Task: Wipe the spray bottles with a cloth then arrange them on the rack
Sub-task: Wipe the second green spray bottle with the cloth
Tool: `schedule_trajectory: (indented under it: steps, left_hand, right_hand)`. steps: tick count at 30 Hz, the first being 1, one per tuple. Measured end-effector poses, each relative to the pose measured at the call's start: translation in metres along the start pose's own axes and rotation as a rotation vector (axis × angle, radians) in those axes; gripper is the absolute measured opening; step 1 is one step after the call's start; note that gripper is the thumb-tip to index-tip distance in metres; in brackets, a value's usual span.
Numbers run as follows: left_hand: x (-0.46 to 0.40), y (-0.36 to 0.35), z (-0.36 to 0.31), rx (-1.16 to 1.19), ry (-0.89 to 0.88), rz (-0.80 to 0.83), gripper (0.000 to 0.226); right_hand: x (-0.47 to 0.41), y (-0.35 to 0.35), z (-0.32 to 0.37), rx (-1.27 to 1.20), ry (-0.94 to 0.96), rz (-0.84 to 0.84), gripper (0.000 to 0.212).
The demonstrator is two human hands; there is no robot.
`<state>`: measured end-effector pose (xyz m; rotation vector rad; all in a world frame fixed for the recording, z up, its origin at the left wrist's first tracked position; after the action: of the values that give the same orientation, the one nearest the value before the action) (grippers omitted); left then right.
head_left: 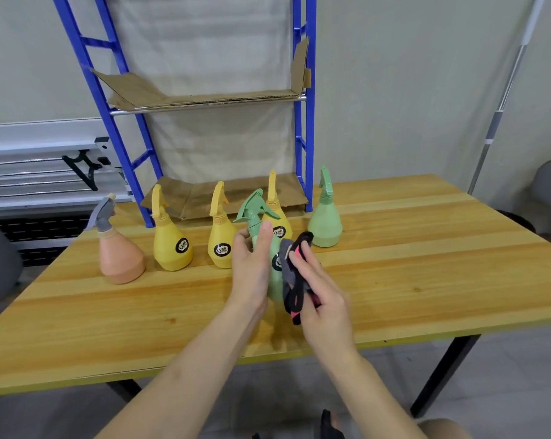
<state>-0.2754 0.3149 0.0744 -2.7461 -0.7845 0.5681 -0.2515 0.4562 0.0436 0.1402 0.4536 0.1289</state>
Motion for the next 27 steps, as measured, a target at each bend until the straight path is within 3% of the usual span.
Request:
schedule_trajectory:
  steps: [7, 9, 10, 12, 17, 22, 27]
  left_hand:
    - [-0.005, 0.003, -0.012, 0.050, -0.083, -0.041, 0.019]
    - [-0.006, 0.002, -0.017, 0.041, -0.111, -0.038, 0.016]
    - [-0.006, 0.002, -0.018, 0.033, -0.122, -0.035, 0.014]
    - [-0.005, -0.002, -0.023, 0.011, -0.155, -0.015, 0.016]
    - [-0.006, -0.018, -0.027, -0.134, -0.268, 0.158, 0.042]
    - [-0.006, -0.012, -0.015, -0.116, -0.203, 0.157, 0.053]
    - [-0.005, -0.006, -0.013, -0.024, -0.139, 0.180, 0.062]
  right_hand:
    - [-0.010, 0.000, -0.023, -0.391, -0.472, -0.033, 0.028]
    - [-0.007, -0.003, -0.033, -0.495, -0.564, -0.047, 0.042]
    - [-0.006, -0.004, -0.031, -0.541, -0.562, -0.056, 0.038]
    - [-0.005, -0.004, -0.025, -0.553, -0.494, -0.085, 0.024]
    - [0.004, -0.001, -0.008, -0.399, -0.311, -0.137, 0.050]
    - [0.007, -0.008, 0.006, -0.007, 0.027, -0.132, 0.071]
    - [0.002, -0.007, 0.010, 0.033, 0.052, -0.065, 0.074]
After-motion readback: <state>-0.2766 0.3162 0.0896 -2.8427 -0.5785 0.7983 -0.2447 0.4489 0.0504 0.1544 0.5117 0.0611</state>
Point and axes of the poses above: each hand's wrist, its own x-axis away from the middle knuckle, its own y-axis out of the back of the hand, z = x × y, the point moved 5 cm from there along -x, towards the middle knuckle, and after that the axes turned 13 degrees about -y, right-handed, at the moved point
